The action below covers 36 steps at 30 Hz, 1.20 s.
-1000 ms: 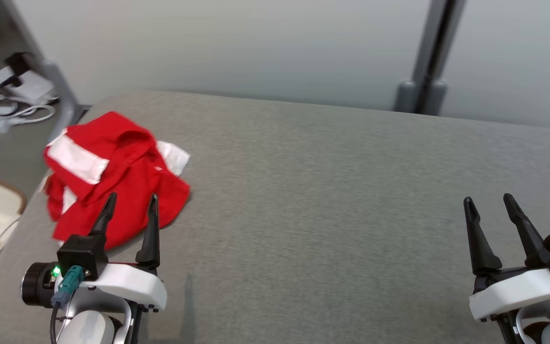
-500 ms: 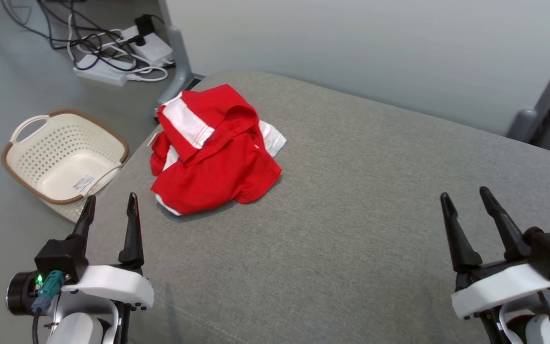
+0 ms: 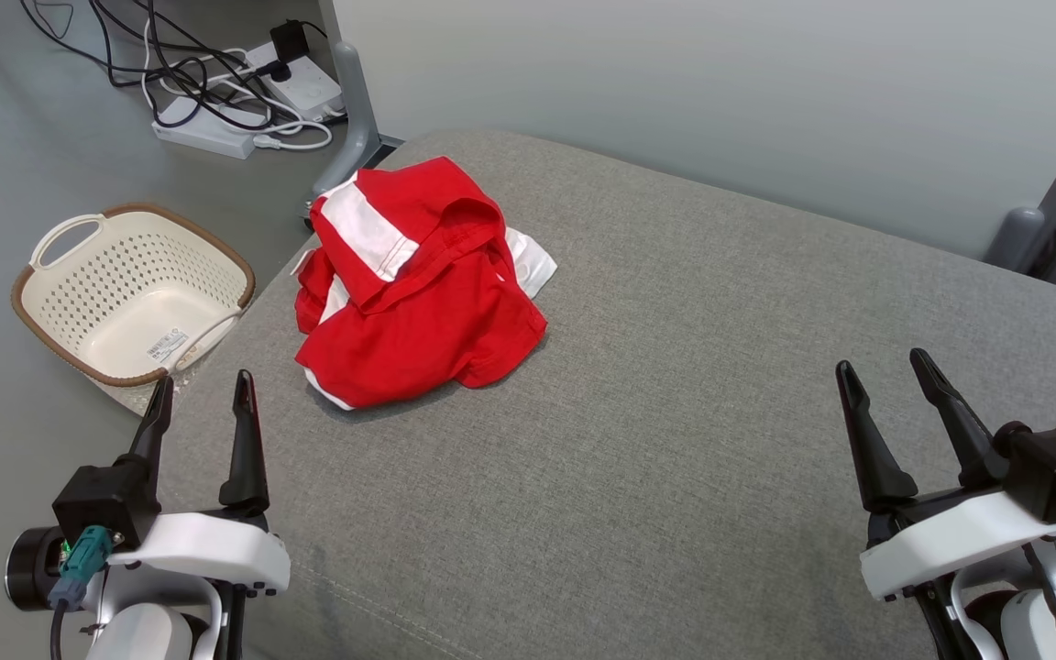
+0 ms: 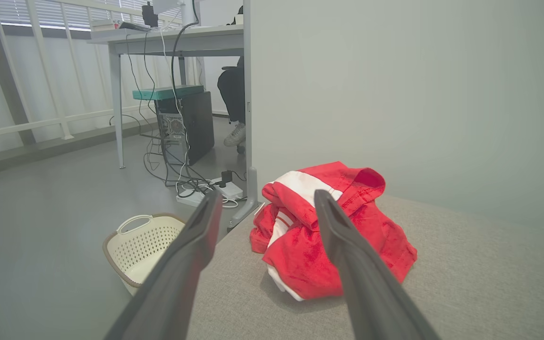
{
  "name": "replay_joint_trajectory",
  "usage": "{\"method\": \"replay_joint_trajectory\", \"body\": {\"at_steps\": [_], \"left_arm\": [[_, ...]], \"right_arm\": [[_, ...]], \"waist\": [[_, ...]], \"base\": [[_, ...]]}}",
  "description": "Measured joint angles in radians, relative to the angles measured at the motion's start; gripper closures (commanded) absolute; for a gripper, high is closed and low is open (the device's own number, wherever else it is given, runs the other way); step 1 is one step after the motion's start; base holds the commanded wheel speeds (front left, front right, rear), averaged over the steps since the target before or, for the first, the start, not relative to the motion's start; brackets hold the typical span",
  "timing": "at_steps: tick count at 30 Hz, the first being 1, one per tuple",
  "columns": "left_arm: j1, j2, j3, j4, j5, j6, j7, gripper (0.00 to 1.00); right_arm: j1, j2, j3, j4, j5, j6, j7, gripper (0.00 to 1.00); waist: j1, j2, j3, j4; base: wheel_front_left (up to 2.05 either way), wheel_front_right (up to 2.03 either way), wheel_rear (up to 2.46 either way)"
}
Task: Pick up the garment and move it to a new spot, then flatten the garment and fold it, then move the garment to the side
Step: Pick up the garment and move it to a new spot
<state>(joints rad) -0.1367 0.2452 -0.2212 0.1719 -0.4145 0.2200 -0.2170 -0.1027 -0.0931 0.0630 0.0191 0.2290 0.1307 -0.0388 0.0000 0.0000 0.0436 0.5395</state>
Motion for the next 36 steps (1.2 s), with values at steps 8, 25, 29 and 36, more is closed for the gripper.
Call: {"method": "replay_joint_trajectory", "body": {"at_steps": [8, 25, 29, 36], "left_arm": [[-0.074, -0.003, -0.027, 0.002, -0.011, -0.028, 0.045, 0.00], [-0.429, 0.047, -0.021, 0.394, -0.072, -0.137, 0.186, 0.00], [-0.493, 0.057, -0.014, 0.518, -0.080, -0.158, 0.175, 0.00], [-0.579, 0.061, -0.005, 0.672, -0.085, -0.162, 0.135, 0.00]], "right_arm": [[0.009, 0.001, -0.019, -0.012, -0.001, 0.000, -0.001, 0.00], [-0.054, -0.022, -0.024, -0.109, -0.039, 0.000, 0.063, 0.00], [-0.069, -0.025, -0.033, -0.116, -0.042, 0.000, 0.063, 0.00], [-0.093, -0.026, -0.033, -0.119, -0.051, 0.000, 0.060, 0.00]], "waist": [[0.0000, 0.0000, 0.013, -0.004], [0.0000, 0.0000, 0.205, -0.198], [0.0000, 0.0000, 0.271, -0.246], [0.0000, 0.0000, 0.358, -0.284]], "base": [[0.00, 0.00, 0.00], [0.00, 0.00, 0.00], [0.00, 0.00, 0.00], [0.00, 0.00, 0.00]]}}
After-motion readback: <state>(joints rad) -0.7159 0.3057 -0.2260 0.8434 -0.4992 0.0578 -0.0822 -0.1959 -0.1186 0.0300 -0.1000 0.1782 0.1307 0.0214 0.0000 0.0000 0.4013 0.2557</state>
